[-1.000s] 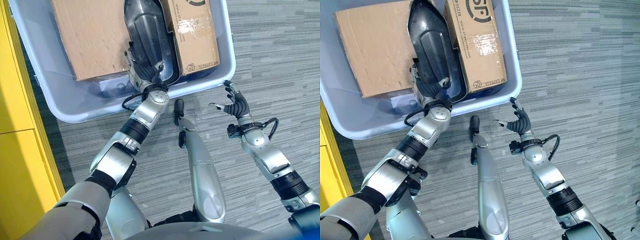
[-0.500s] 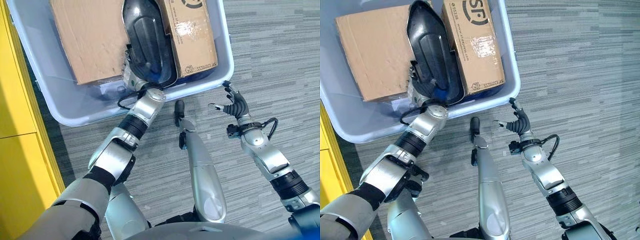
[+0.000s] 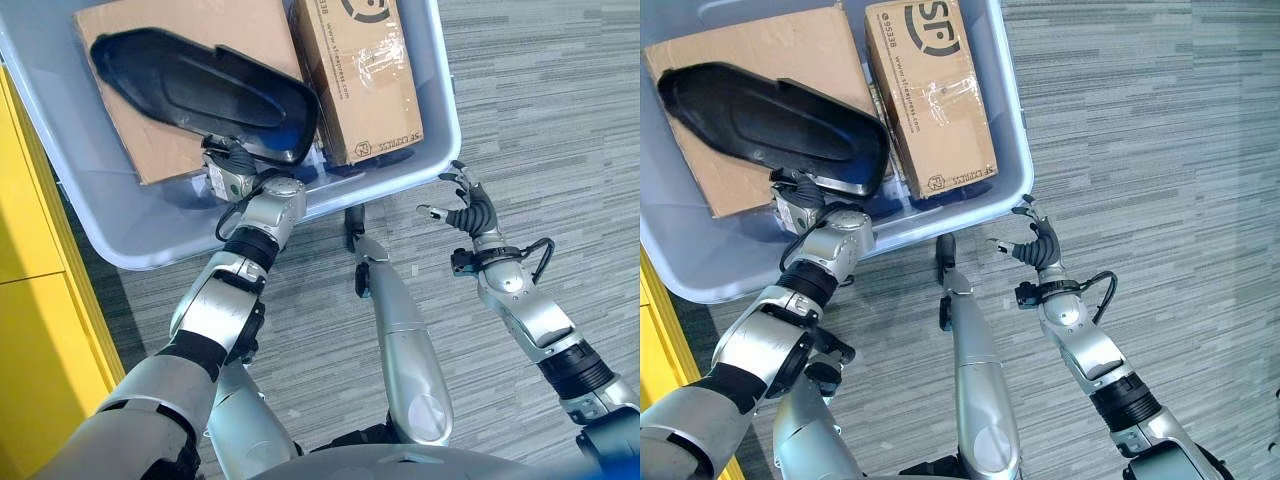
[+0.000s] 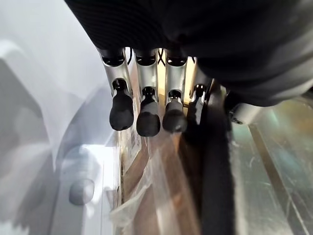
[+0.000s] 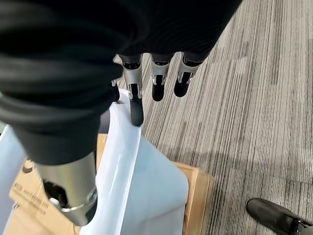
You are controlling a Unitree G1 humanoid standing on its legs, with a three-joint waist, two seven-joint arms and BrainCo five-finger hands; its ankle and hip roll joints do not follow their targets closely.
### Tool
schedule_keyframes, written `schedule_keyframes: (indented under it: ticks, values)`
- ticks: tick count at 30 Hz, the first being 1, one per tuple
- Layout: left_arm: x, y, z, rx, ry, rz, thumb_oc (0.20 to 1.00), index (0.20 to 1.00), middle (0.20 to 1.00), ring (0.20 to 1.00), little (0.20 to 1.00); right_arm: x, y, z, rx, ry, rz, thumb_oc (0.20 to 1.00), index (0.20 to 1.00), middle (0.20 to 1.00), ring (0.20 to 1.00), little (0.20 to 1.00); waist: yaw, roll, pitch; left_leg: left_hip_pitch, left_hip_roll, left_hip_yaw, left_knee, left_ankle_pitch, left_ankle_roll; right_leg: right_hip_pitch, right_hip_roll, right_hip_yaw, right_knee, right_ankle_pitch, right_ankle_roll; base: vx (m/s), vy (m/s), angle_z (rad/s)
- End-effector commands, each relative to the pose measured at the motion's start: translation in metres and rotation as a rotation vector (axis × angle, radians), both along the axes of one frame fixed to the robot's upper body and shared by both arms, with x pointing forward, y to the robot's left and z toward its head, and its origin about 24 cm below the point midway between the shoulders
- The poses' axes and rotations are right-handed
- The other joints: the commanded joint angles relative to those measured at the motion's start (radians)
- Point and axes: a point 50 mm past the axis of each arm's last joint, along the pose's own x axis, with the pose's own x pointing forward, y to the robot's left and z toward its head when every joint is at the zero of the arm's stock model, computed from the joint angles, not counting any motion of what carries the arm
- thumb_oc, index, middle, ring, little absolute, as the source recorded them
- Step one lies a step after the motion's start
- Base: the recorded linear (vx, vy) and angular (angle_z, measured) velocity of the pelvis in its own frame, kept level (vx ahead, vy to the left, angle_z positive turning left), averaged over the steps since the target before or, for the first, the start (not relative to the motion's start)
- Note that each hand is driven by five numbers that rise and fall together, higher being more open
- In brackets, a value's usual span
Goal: Move parts from the plastic box to the shelf.
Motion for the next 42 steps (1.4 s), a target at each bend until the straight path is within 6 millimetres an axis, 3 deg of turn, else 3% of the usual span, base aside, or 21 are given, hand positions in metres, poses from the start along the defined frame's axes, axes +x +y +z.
schedule_keyframes:
  ticks: [1,4,10,14,17,23,28,32,36,37,38,42]
  values:
    - [-0.034,-0.008,-0.094,-0.179,0.283,0.019,0.200,0.200,0.200,0.200,0.200,0.002,0.023,0.014,0.076,-0.057,0.095,1.000,1.000,1.000,1.000,1.000,-0.018,-0.029,0.061,-0.169,0.018,-0.081,0.092,0.093,-0.034,0.040,-0.021,-0.103,0.127,-0.197,0.054,0.00,0.000,0.00]
    - [-0.027,-0.009,-0.081,-0.177,0.189,-0.007,0.200,0.200,0.200,0.200,0.200,0.002,0.025,0.014,0.073,-0.056,0.117,1.000,1.000,1.000,1.000,1.000,-0.021,-0.030,0.061,-0.155,0.023,-0.075,0.092,0.090,-0.030,0.052,-0.023,-0.104,0.133,-0.204,0.054,-0.01,0.023,0.03]
    - [-0.010,0.001,-0.034,-0.064,-0.061,-0.052,0.200,0.200,0.200,0.200,0.200,0.000,0.025,0.013,0.055,-0.052,0.148,1.000,1.000,1.000,1.000,1.000,-0.024,-0.006,0.061,-0.068,0.035,-0.039,0.069,0.102,-0.026,0.124,-0.031,-0.113,0.138,-0.224,0.053,0.00,0.072,0.08]
    - [-0.008,0.008,-0.018,-0.033,-0.158,-0.064,0.200,0.200,0.200,0.200,0.200,-0.002,0.023,0.011,0.039,-0.050,0.154,1.000,1.000,1.000,1.000,1.000,-0.021,0.010,0.061,-0.005,0.034,-0.024,0.049,0.110,-0.024,0.171,-0.037,-0.114,0.141,-0.232,0.051,0.01,0.083,0.09]
    - [-0.007,0.023,0.010,0.066,-0.289,-0.072,0.200,0.200,0.200,0.200,0.200,-0.006,0.019,0.008,0.012,-0.039,0.166,1.000,1.000,1.000,1.000,1.000,-0.019,0.023,0.061,0.117,0.028,-0.004,-0.002,0.118,-0.017,0.271,-0.044,-0.113,0.129,-0.241,0.049,0.03,0.142,0.09]
    - [-0.013,0.045,0.045,0.192,-0.460,-0.048,0.200,0.200,0.200,0.200,0.200,-0.014,0.012,0.002,-0.040,-0.026,0.199,1.000,1.000,1.000,1.000,1.000,-0.021,0.038,0.060,0.308,0.006,0.009,-0.075,0.126,-0.008,0.438,-0.046,-0.116,0.102,-0.259,0.044,0.05,0.139,0.12]
    - [-0.023,0.069,0.063,0.208,-0.572,-0.023,0.200,0.200,0.200,0.200,0.200,-0.031,0.003,-0.012,-0.108,0.013,0.253,1.000,1.000,1.000,1.000,1.000,-0.034,0.088,-0.023,0.467,-0.026,0.020,-0.187,0.157,-0.009,0.611,-0.053,-0.123,-0.008,-0.262,0.032,0.15,0.195,0.06]
    - [-0.029,0.076,0.069,0.264,-0.611,-0.070,0.200,0.200,0.200,0.200,0.200,-0.046,0.004,-0.023,-0.156,0.058,0.323,1.000,1.000,1.000,1.000,1.000,-0.039,0.131,-0.104,0.583,-0.055,0.047,-0.316,0.205,-0.020,0.761,-0.058,-0.147,-0.159,-0.226,0.054,0.18,0.203,0.04]
    - [-0.030,0.075,0.070,0.285,-0.609,-0.086,0.200,0.200,0.200,0.200,0.200,-0.048,0.004,-0.025,-0.160,0.069,0.332,1.000,1.000,1.000,1.000,1.000,-0.037,0.135,-0.112,0.597,-0.057,0.048,-0.322,0.208,-0.020,0.786,-0.058,-0.154,-0.177,-0.219,0.057,0.09,0.058,0.09]
    - [-0.032,0.061,0.045,0.287,-0.508,-0.359,0.200,0.200,0.200,0.200,0.200,-0.056,0.009,-0.029,-0.067,0.078,0.357,1.000,1.000,1.000,1.000,1.000,-0.001,0.151,-0.164,0.634,-0.075,0.044,-0.323,0.186,-0.005,0.866,-0.066,-0.183,-0.219,-0.198,0.076,0.24,0.143,0.05]
    - [-0.033,0.043,0.022,0.253,-0.411,-0.514,0.200,0.200,0.200,0.200,0.200,-0.058,0.010,-0.029,0.000,0.080,0.348,1.000,1.000,1.000,1.000,1.000,0.011,0.149,-0.177,0.638,-0.084,0.038,-0.316,0.170,0.005,0.890,-0.069,-0.199,-0.229,-0.190,0.081,0.24,0.160,0.22]
    - [-0.049,0.016,-0.021,0.254,-0.245,-0.729,0.200,0.200,0.200,0.200,0.200,-0.060,0.013,-0.033,0.121,0.115,0.328,1.000,1.000,1.000,1.000,1.000,0.042,0.151,-0.190,0.644,-0.114,0.017,-0.310,0.121,0.031,0.922,-0.080,-0.223,-0.224,-0.190,0.091,0.02,0.097,0.26]
